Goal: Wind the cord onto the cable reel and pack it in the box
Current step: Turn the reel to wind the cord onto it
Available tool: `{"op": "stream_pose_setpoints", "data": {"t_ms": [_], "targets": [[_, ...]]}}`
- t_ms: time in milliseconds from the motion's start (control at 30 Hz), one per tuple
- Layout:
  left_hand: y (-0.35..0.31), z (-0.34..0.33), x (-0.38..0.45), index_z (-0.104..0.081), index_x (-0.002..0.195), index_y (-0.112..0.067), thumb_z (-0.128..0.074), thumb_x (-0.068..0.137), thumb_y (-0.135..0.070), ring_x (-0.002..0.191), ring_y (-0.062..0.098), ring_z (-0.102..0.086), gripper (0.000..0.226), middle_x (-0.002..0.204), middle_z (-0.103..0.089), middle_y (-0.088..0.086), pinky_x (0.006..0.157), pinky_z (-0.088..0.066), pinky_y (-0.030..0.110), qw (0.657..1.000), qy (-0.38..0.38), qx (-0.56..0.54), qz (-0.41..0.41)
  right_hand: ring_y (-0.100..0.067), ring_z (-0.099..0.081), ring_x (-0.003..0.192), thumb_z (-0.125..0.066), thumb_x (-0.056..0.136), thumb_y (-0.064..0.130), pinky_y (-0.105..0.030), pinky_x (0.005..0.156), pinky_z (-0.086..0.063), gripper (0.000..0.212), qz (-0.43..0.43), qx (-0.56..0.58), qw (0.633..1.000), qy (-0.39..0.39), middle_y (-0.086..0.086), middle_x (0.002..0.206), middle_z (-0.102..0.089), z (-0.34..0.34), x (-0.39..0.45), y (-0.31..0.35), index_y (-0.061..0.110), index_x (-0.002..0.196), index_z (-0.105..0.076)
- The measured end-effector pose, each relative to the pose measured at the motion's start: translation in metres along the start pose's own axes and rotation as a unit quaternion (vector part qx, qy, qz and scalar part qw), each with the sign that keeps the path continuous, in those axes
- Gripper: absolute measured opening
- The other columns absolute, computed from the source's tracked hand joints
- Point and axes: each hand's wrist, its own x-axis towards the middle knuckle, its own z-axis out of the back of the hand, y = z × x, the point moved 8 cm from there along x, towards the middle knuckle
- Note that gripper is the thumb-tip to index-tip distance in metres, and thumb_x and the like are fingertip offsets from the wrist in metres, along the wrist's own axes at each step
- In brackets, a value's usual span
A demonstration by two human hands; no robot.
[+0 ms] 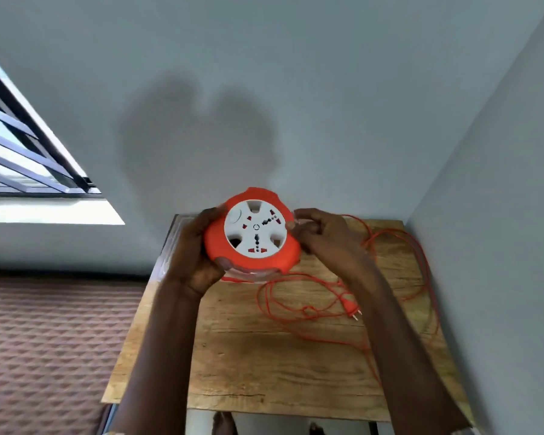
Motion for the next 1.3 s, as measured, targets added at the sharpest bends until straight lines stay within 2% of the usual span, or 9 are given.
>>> {"op": "stream_pose_setpoints", "data": {"t_ms": [100,333,567,633,700,867,1000,1167,1300], "targets": [[-0.017,-0.001,-0.001,-0.057,0.148,0.005,-0.058,0.101,-0.049,0.143,0.047,-0.052,0.072,0.151,-0.056,0.031,0.116,-0.045,0.061,0.993,0.082,-0.075,0.026,-0.026,-0.064,0.073,-0.079,0.089,0.027,-0.048,0.074,-0.059,0.028,-0.068,0.098,0.993,-0.022,-0.018,0.095,-0.078,-0.027,0.000,-0.002,0.014,0.114,-0.073],[-0.027,-0.004,0.003,-0.051,0.157,-0.011,-0.053,0.095,-0.070,0.155,0.042,-0.035,0.085,0.165,-0.044,0.021,0.127,-0.025,0.063,0.968,0.191,-0.165,0.019,-0.035,-0.073,0.079,-0.074,0.092,0.021,-0.046,0.079,-0.063,0.035,-0.184,0.285,0.941,0.002,-0.019,0.098,-0.075,-0.096,-0.007,-0.010,0.002,0.120,-0.062],[-0.012,0.011,0.019,-0.048,0.158,-0.012,-0.049,0.092,-0.072,0.153,0.046,-0.038,0.089,0.162,-0.046,0.021,0.126,-0.024,0.066,0.971,0.178,-0.150,0.048,-0.027,-0.077,0.074,-0.073,0.093,0.039,-0.054,0.080,-0.060,0.040,-0.120,0.006,0.991,-0.062,-0.004,0.085,-0.079,-0.095,-0.024,0.009,0.005,0.113,-0.063],[-0.011,0.014,0.024,-0.043,0.161,-0.013,-0.046,0.092,-0.072,0.151,0.047,-0.040,0.091,0.164,-0.042,0.022,0.123,-0.028,0.069,0.972,0.174,-0.151,0.045,-0.017,-0.073,0.083,-0.076,0.085,0.051,-0.042,0.075,-0.059,0.042,-0.054,-0.223,0.960,-0.162,0.008,0.094,-0.076,-0.079,-0.033,0.028,0.021,0.113,-0.068],[-0.013,0.015,0.027,-0.057,0.150,-0.015,-0.047,0.093,-0.070,0.137,0.045,-0.056,0.080,0.152,-0.057,0.021,0.110,-0.047,0.068,0.971,0.184,-0.150,0.035,-0.017,-0.066,0.100,-0.079,0.084,0.035,-0.036,0.074,-0.055,0.047,0.057,-0.323,0.914,-0.239,0.006,0.113,-0.066,-0.074,-0.041,0.054,0.031,0.127,-0.061],[-0.011,0.007,0.037,-0.071,0.137,-0.017,-0.050,0.095,-0.065,0.127,0.035,-0.067,0.067,0.136,-0.071,0.015,0.106,-0.055,0.054,0.981,0.172,-0.091,0.022,-0.015,-0.047,0.125,-0.075,0.090,0.032,-0.031,0.092,-0.048,0.062,0.158,-0.385,0.905,-0.089,0.007,0.138,-0.054,-0.097,-0.025,0.068,0.050,0.142,-0.049],[-0.007,-0.006,0.044,-0.073,0.135,-0.017,-0.054,0.094,-0.064,0.125,0.035,-0.069,0.065,0.134,-0.073,0.016,0.106,-0.056,0.054,0.983,0.174,-0.052,0.024,-0.011,-0.046,0.115,-0.072,0.090,0.039,-0.026,0.082,-0.041,0.065,0.140,-0.392,0.908,-0.048,0.014,0.130,-0.061,-0.089,-0.011,0.060,0.060,0.143,-0.042],[0.001,-0.023,0.050,-0.067,0.141,-0.012,-0.064,0.092,-0.059,0.127,0.037,-0.067,0.068,0.135,-0.071,0.018,0.105,-0.056,0.053,0.983,0.180,-0.037,0.025,-0.007,-0.058,0.092,-0.074,0.075,0.061,-0.018,0.064,-0.039,0.066,0.134,-0.391,0.904,-0.113,0.024,0.087,-0.058,-0.061,-0.004,0.058,0.065,0.135,-0.046],[0.002,-0.038,0.055,-0.071,0.136,-0.014,-0.075,0.084,-0.061,0.122,0.037,-0.069,0.070,0.132,-0.072,0.018,0.099,-0.059,0.052,0.984,0.175,-0.020,0.011,-0.001,-0.072,0.086,-0.060,0.070,0.084,-0.018,0.070,-0.054,0.072,0.063,-0.236,0.946,-0.214,0.012,0.107,-0.078,-0.044,0.003,0.044,0.042,0.129,-0.066]]}}
